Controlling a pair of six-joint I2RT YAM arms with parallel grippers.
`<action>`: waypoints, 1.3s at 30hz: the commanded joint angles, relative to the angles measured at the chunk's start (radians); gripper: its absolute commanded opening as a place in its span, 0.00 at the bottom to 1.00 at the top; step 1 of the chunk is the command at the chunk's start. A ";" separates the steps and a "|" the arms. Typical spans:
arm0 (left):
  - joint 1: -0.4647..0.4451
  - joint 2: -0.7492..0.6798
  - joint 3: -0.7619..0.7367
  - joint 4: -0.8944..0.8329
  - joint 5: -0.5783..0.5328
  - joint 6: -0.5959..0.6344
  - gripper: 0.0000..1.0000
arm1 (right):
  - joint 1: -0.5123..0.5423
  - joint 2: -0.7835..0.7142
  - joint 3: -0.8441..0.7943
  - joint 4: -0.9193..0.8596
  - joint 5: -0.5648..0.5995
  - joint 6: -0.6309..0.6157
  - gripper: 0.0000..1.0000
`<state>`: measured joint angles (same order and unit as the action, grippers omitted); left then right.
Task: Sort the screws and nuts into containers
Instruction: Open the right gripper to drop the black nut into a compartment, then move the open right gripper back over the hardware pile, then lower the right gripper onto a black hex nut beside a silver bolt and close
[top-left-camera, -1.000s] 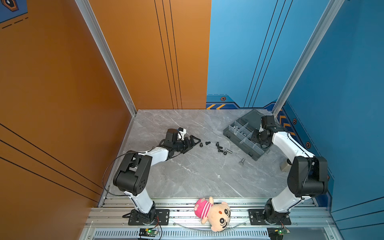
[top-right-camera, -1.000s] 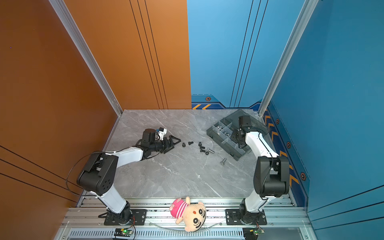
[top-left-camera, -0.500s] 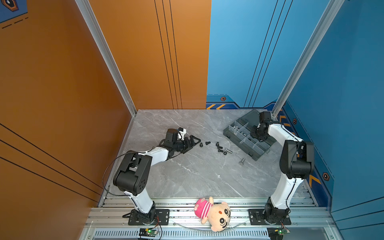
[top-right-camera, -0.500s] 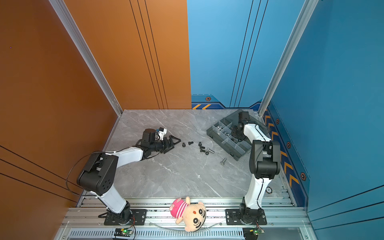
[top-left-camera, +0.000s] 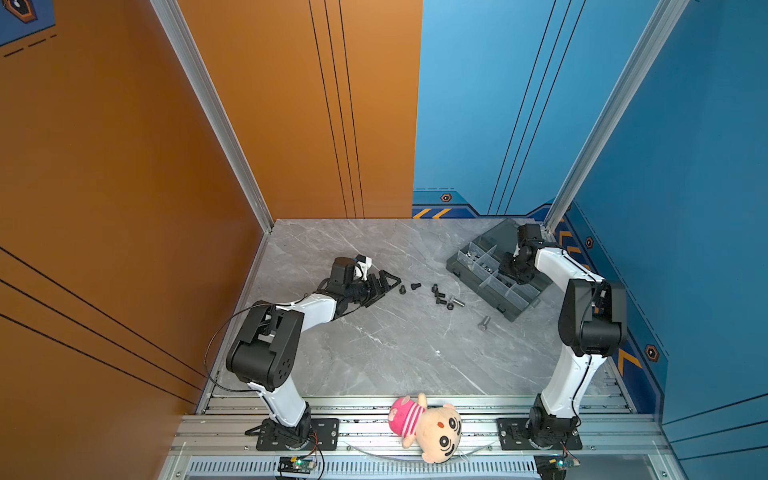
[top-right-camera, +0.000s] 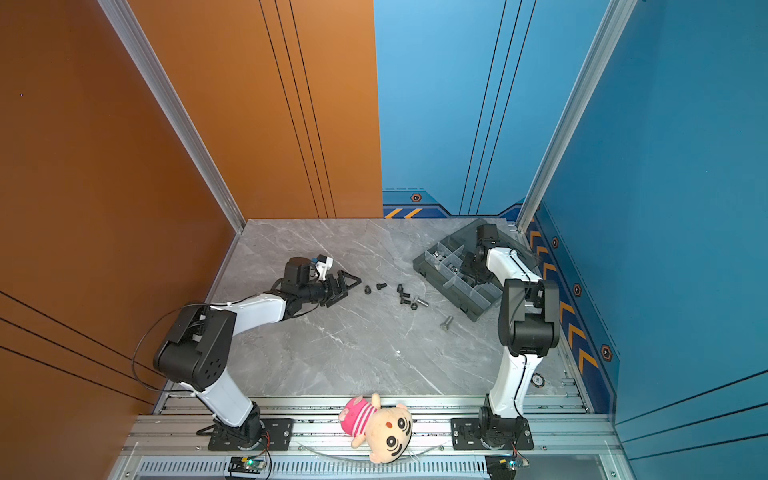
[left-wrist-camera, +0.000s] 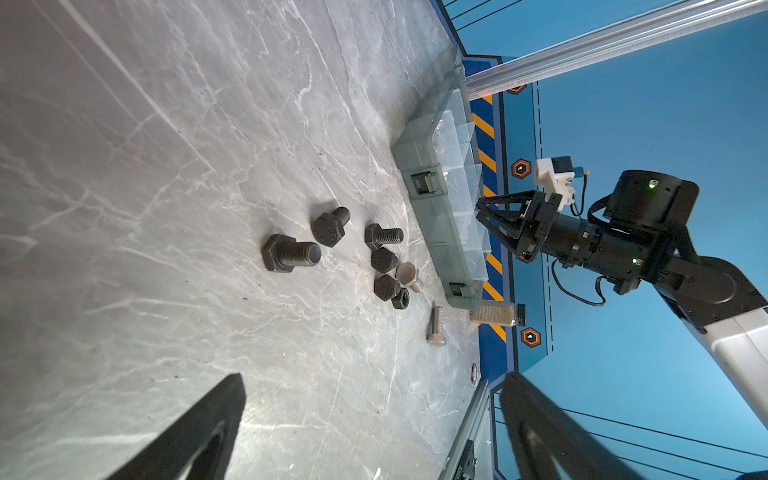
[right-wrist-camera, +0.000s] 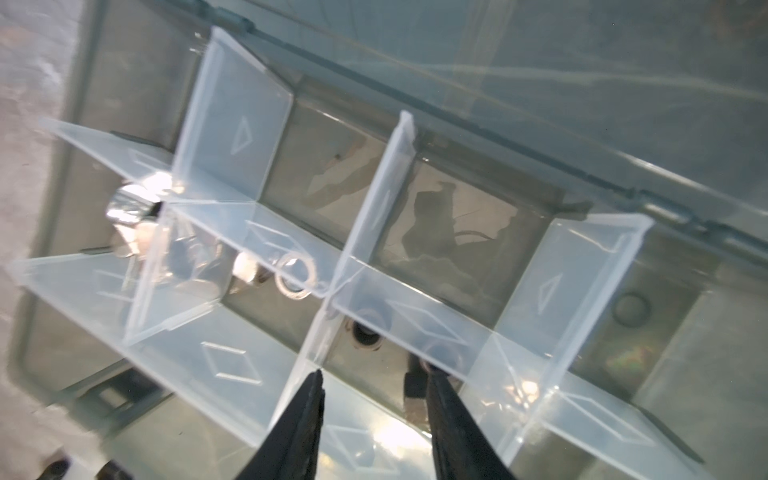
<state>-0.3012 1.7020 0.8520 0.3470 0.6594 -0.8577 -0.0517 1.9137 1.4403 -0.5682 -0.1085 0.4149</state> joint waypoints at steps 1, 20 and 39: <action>0.007 -0.019 0.006 -0.017 -0.001 0.013 0.98 | 0.012 -0.130 -0.032 -0.024 -0.072 -0.003 0.45; 0.008 -0.007 0.012 -0.024 0.006 0.014 0.98 | 0.374 -0.361 -0.449 0.173 -0.061 0.260 0.47; 0.011 -0.007 0.002 -0.026 0.005 0.019 0.98 | 0.478 -0.138 -0.353 0.176 0.018 0.254 0.46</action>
<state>-0.3000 1.7020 0.8520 0.3401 0.6594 -0.8574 0.4168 1.7580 1.0534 -0.3664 -0.1436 0.6777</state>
